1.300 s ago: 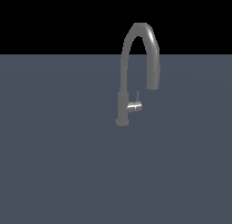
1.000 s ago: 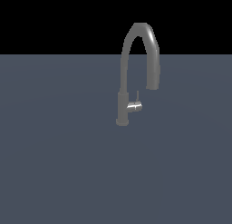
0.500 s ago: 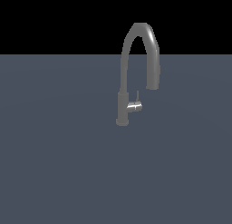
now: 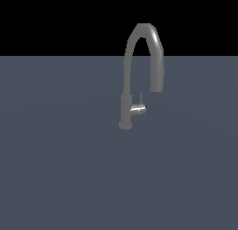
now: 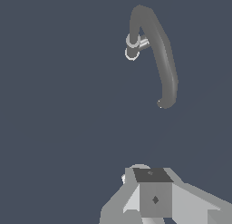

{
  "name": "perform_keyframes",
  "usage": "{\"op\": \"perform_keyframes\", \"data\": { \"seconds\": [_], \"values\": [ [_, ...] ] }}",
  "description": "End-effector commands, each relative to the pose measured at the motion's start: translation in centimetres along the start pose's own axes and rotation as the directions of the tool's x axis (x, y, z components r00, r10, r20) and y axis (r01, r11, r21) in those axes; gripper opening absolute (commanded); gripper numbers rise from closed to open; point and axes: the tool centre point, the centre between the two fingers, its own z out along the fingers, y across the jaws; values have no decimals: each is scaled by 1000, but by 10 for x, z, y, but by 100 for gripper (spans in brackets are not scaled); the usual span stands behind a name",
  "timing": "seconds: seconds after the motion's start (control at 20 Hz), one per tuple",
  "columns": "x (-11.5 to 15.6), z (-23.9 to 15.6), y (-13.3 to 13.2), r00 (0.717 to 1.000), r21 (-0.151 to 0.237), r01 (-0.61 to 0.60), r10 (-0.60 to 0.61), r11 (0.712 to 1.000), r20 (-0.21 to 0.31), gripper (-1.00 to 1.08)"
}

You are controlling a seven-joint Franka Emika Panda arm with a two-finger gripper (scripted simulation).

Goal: Turn on the faucet by rotating a designated handle.

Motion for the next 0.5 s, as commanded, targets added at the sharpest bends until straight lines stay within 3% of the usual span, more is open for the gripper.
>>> {"op": "perform_keyframes", "data": {
  "seconds": [0.0, 0.45],
  "values": [
    [15, 1, 0, 999, 26, -28, 27, 999, 35, -100],
    [66, 10, 4, 979, 112, -134, 114, 985, 168, -100]
  ]
}}
